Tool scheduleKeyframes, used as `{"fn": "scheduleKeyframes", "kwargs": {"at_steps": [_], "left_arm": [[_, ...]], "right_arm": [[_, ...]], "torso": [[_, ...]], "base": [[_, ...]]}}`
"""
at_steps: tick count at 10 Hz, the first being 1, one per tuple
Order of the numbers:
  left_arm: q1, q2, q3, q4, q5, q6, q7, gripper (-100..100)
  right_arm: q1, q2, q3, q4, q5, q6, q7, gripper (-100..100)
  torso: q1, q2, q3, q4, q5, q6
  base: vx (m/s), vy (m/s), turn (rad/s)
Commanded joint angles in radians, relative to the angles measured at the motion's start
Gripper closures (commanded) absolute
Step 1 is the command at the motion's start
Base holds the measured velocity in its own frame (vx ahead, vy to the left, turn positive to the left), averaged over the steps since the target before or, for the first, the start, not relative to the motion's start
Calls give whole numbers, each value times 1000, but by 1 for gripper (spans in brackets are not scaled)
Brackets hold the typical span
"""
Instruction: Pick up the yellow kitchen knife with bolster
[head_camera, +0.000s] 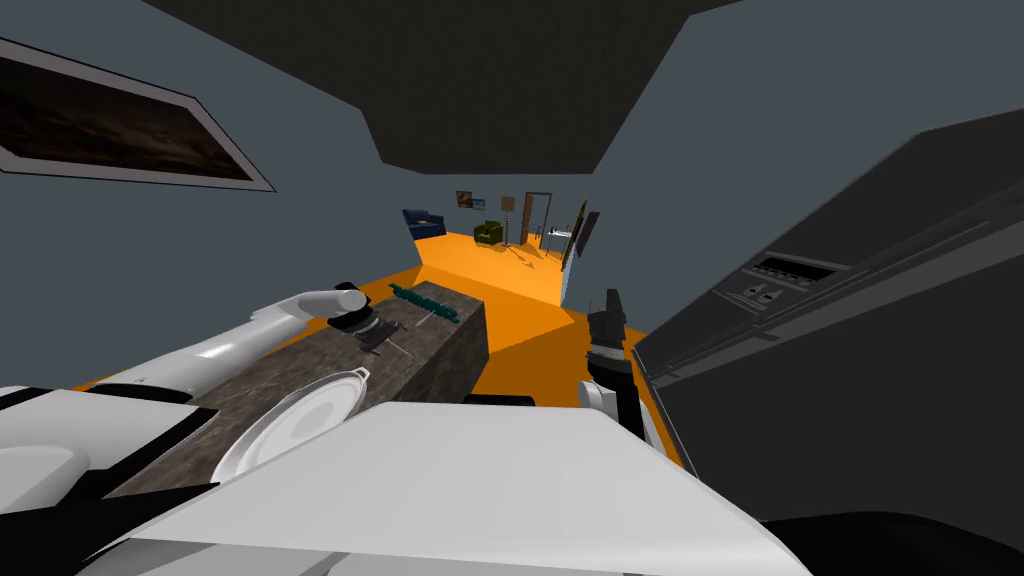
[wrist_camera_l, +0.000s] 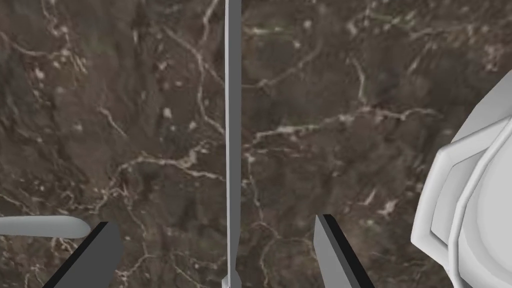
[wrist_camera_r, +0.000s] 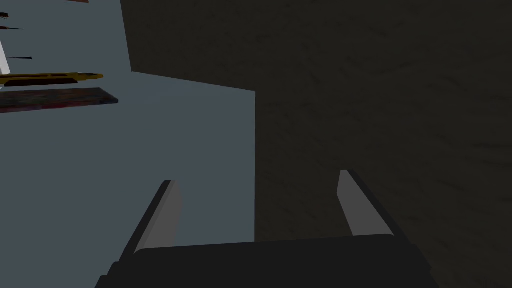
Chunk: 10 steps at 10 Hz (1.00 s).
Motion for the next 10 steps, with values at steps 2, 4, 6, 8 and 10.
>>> {"fn": "scheduleKeyframes", "kwargs": {"at_steps": [2, 4, 6, 8, 10], "left_arm": [[-8, 15, -18, 21, 28, 60, -8, -100], [-9, 26, -33, 38, 50, 102, -13, -100], [-1, 31, -33, 35, 55, 105, -14, -100], [0, 20, -29, 31, 46, 107, 13, -100], [1, -2, -21, 22, 24, 106, 69, -100]], "right_arm": [[0, 0, 0, 0, 0, 0, 0, 0], [0, 0, 0, 0, 0, 0, 0, 0], [0, 0, 0, 0, 0, 0, 0, 0], [0, 0, 0, 0, 0, 0, 0, 0], [0, 0, 0, 0, 0, 0, 0, 0]], "torso": [[-1, 0, 0, 0, 0, -1], [-1, 1, 1, 0, 0, 0], [-1, 1, 1, 0, 0, -1], [-4, 2, 1, 0, -1, -1], [0, 7, 4, 1, 0, 0]], "base": [[22, 48, -89], [17, 49, -142], [15, 38, -52], [-19, 19, -76], [-104, 88, -243]]}}
